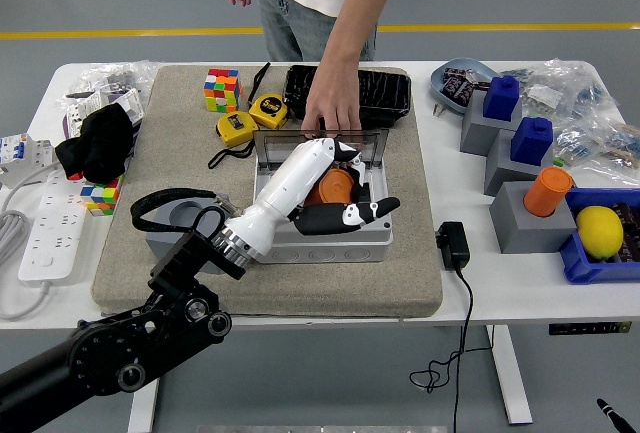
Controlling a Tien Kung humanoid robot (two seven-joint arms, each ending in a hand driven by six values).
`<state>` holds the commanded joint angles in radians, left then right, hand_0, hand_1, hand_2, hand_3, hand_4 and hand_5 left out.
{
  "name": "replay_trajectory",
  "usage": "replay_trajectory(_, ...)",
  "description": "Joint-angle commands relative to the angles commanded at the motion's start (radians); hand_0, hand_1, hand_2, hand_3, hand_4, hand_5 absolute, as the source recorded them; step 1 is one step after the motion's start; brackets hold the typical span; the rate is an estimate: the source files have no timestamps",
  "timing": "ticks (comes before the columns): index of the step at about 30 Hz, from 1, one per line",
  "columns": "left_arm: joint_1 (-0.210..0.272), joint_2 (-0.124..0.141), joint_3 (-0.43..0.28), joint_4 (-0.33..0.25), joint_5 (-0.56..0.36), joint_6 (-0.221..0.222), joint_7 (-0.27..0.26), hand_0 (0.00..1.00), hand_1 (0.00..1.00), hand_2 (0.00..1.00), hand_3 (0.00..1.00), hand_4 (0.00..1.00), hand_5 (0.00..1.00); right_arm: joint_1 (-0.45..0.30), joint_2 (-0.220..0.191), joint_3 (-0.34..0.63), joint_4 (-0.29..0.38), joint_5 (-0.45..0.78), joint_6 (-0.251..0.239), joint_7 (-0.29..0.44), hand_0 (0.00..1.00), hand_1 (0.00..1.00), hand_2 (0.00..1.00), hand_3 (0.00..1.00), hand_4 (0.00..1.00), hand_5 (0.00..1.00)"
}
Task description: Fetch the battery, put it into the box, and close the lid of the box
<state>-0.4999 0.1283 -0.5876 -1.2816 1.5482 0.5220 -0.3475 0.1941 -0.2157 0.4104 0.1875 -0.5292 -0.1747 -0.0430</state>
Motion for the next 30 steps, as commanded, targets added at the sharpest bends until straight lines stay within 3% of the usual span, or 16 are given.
replay_trajectory(10, -0.090, -0.078, 0.060, 0.247, -0.043, 0.084, -0.076, 0.050, 0.002, 0.012, 0.002, 0.864, 0.737, 0.006, 0.001, -0.013, 0.001, 0.005, 0.001, -0.001, 0.710, 0.672, 0.725, 0.797, 0.998, 0.998)
replay_trajectory(19, -0.135, -0.124, 0.069, 0.395, -0.054, 0.123, -0.110, 0.051, 0.002, 0.013, 0.002, 0.867, 0.768, 0.007, 0.002, -0.022, 0.001, 0.010, 0.001, -0.002, 0.709, 0.672, 0.725, 0.797, 0.998, 0.998)
replay_trajectory(20, -0.136, -0.125, 0.071, 0.406, -0.049, 0.123, -0.111, 0.053, 0.002, 0.015, 0.002, 0.876, 0.823, 0.008, 0.001, -0.022, 0.001, 0.010, 0.000, -0.002, 0.709, 0.672, 0.725, 0.797, 0.998, 0.998)
replay_trajectory(30, -0.133, -0.127, 0.071, 0.426, -0.036, 0.123, -0.111, 0.055, 0.002, 0.016, 0.002, 0.882, 0.845, 0.008, 0.000, -0.021, -0.001, 0.011, -0.001, -0.001, 0.709, 0.672, 0.725, 0.797, 0.998, 0.998)
